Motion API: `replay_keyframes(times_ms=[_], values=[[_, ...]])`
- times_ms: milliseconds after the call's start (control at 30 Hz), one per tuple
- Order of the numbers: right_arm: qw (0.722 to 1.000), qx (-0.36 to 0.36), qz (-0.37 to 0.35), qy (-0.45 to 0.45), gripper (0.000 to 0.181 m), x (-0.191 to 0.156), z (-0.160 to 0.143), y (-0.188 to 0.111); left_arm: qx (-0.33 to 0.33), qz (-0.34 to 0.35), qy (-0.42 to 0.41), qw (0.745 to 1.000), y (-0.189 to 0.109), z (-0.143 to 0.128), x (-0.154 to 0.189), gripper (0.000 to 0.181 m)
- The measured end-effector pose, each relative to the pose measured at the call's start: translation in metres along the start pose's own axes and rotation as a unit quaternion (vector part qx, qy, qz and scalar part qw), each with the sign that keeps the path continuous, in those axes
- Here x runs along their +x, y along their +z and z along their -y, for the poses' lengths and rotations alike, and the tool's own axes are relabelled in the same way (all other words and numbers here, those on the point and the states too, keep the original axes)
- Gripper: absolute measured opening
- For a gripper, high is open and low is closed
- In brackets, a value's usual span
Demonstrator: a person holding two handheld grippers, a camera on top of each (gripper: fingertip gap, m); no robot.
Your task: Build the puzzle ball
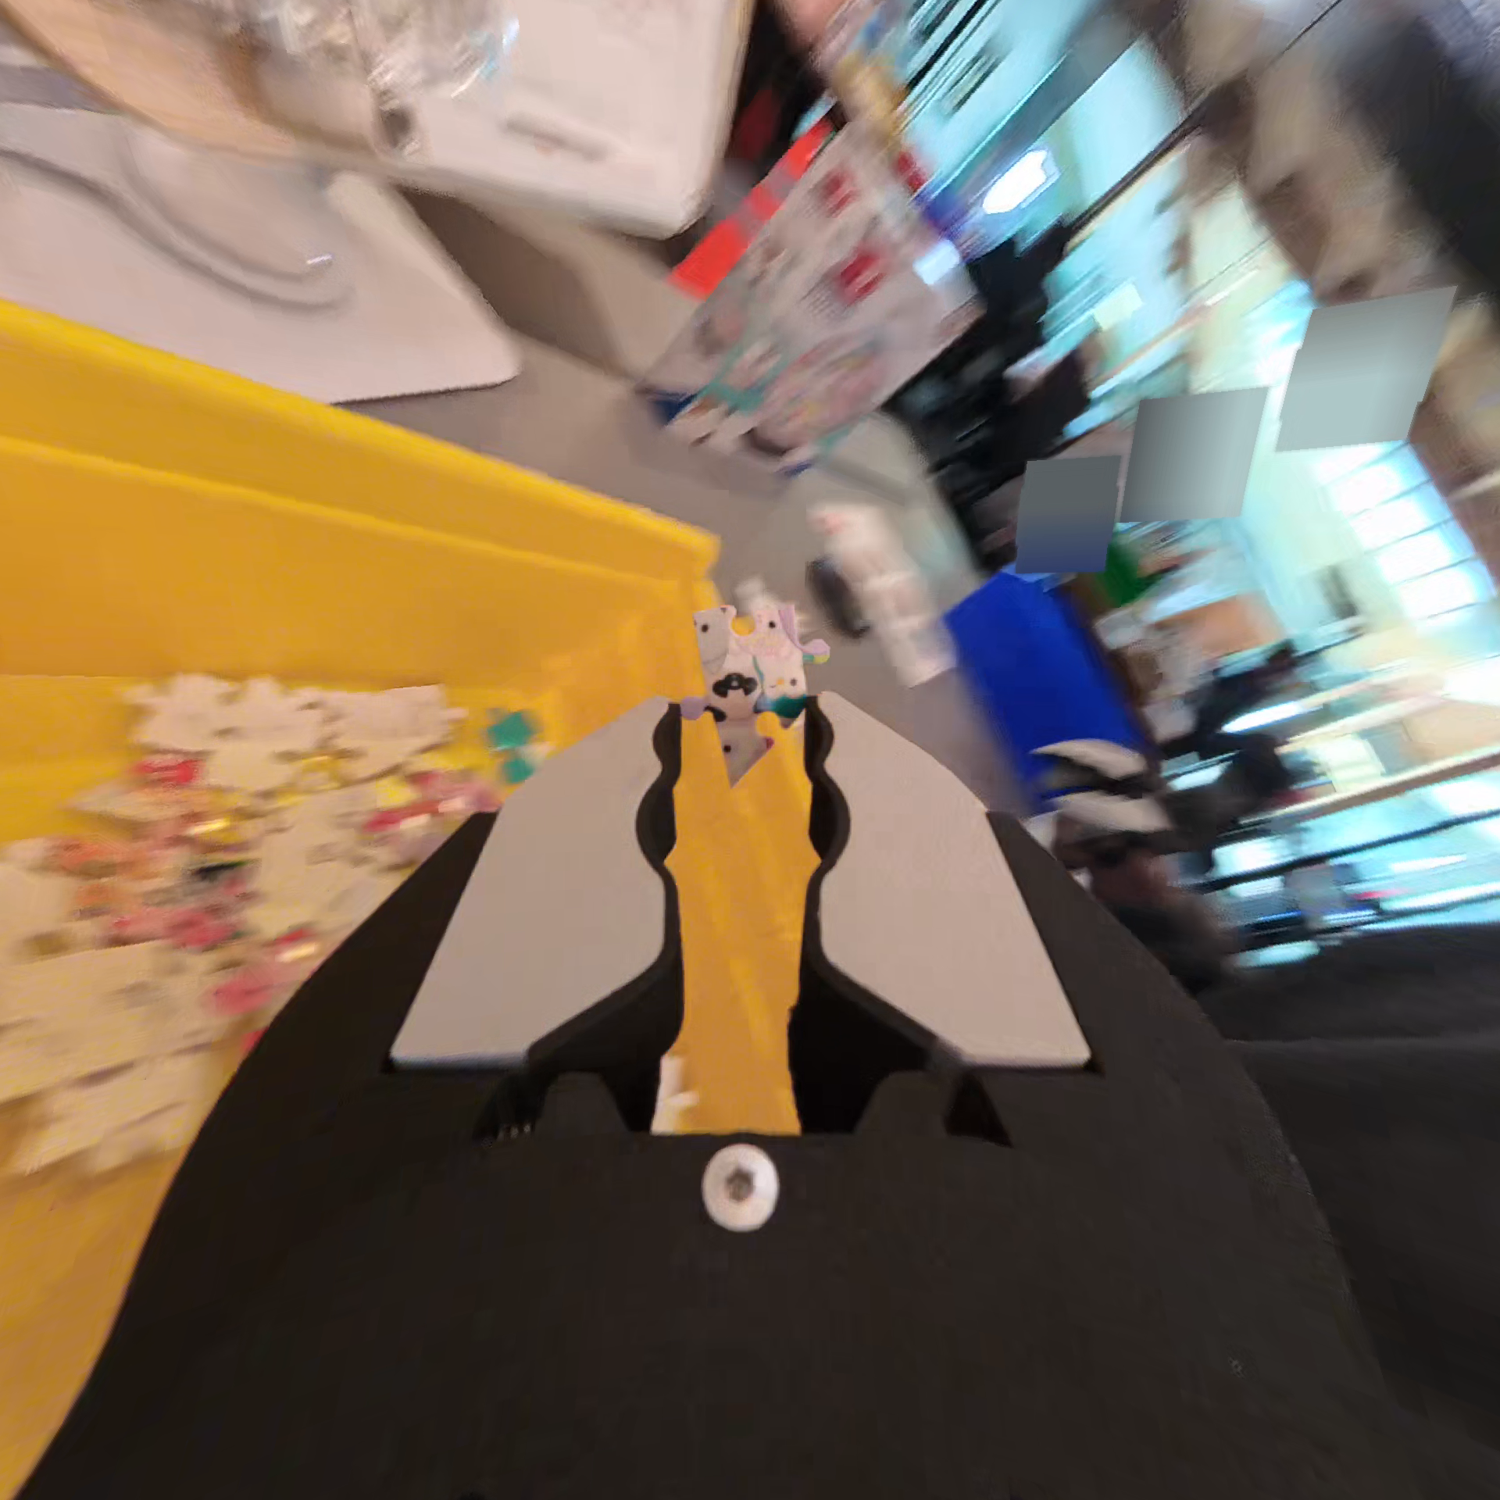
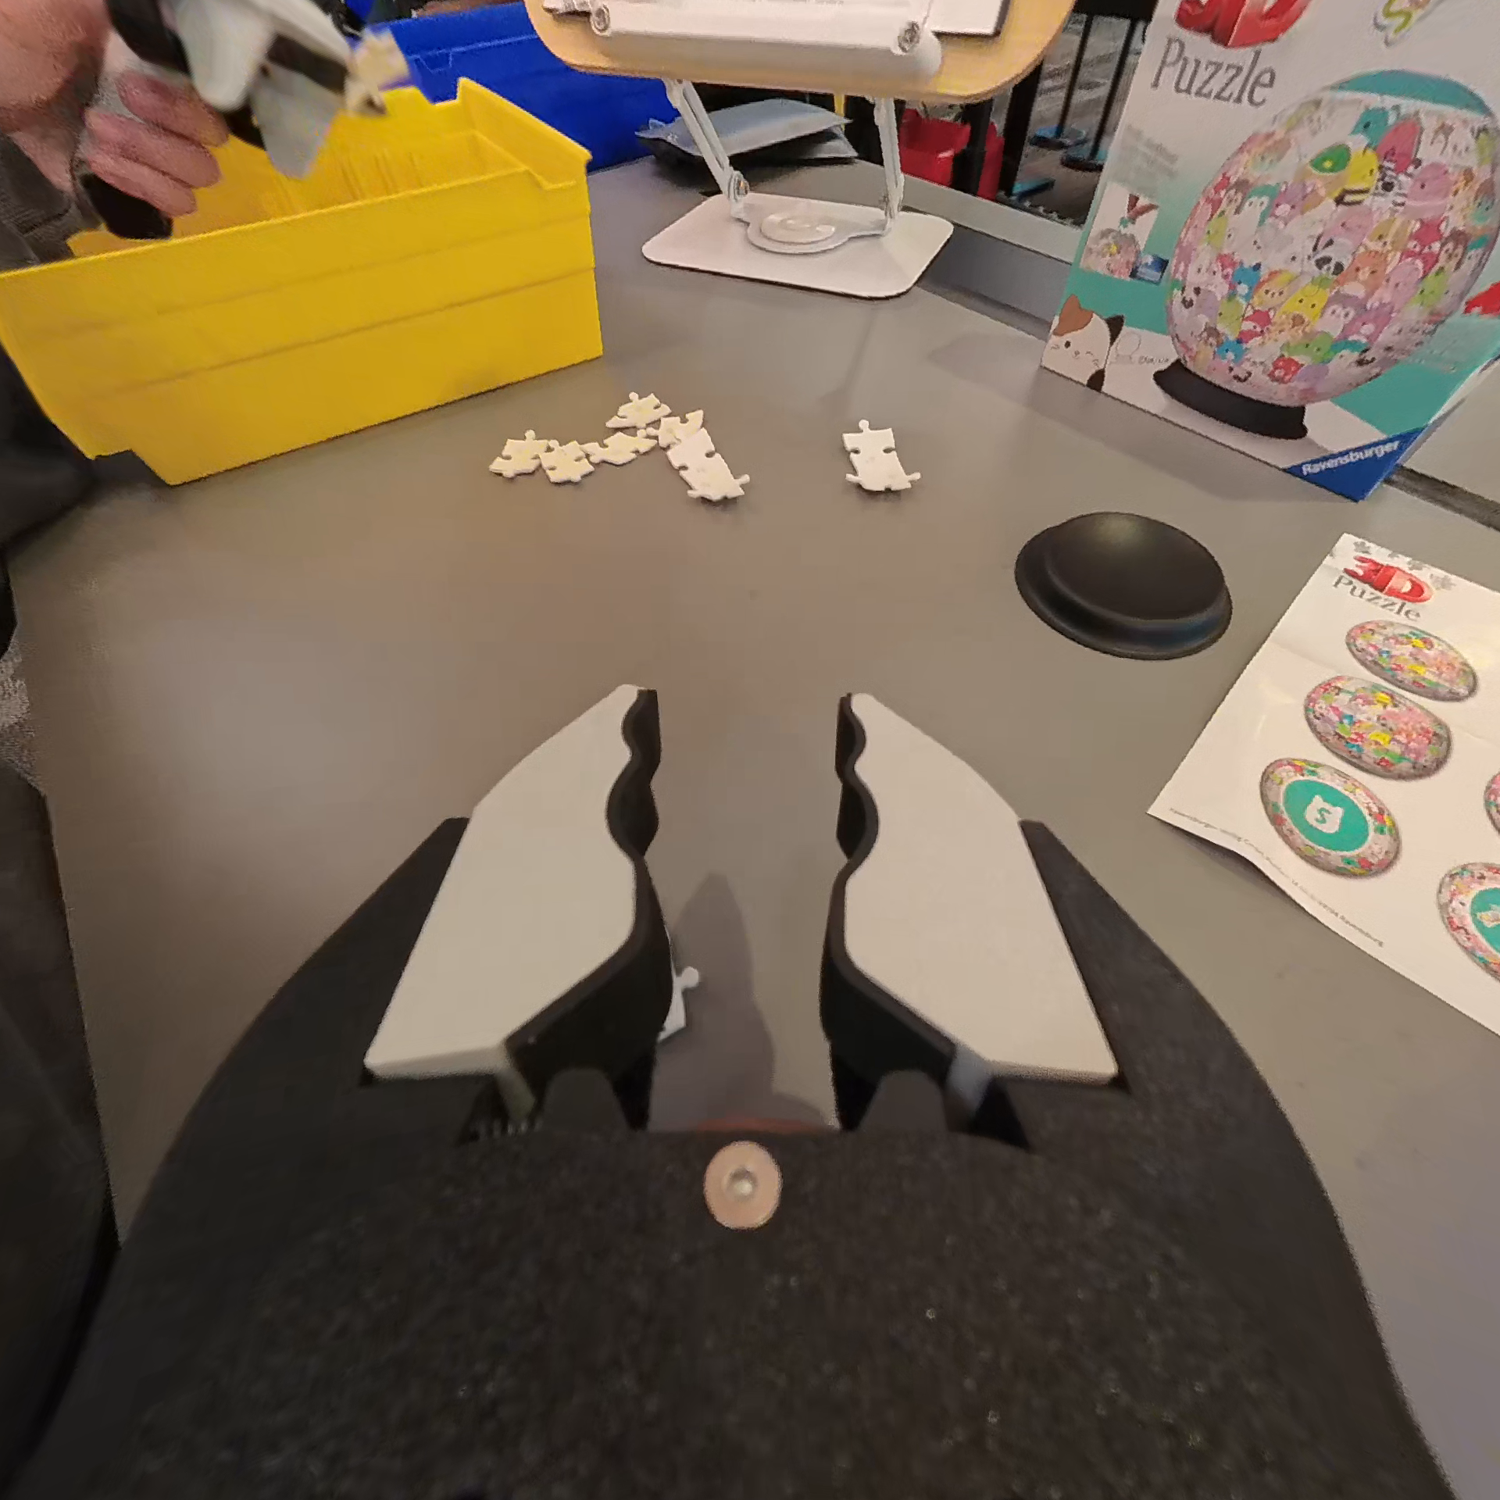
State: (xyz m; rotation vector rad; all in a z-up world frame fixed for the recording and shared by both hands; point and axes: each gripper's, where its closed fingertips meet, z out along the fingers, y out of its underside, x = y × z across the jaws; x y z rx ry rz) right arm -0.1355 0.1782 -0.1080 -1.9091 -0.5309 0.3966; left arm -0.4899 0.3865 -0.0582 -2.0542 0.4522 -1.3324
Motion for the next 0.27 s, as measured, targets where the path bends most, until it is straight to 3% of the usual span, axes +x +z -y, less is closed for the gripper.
replay_keyframes(times_ms=[100, 267], values=[[1.000, -0.001, 0.006, -0.021, 0.041, -0.007, 0.006, 0.001, 0.069, -0.145, -0.078, 0.984, -0.021, 0.010, 0.042, 0.028], [0.997, 0.009, 0.039, -0.063, 0.040, -0.029, 0.025, 0.002, 0.094, -0.277, -0.132, 0.947, -0.031, 0.001, 0.105, 0.028]])
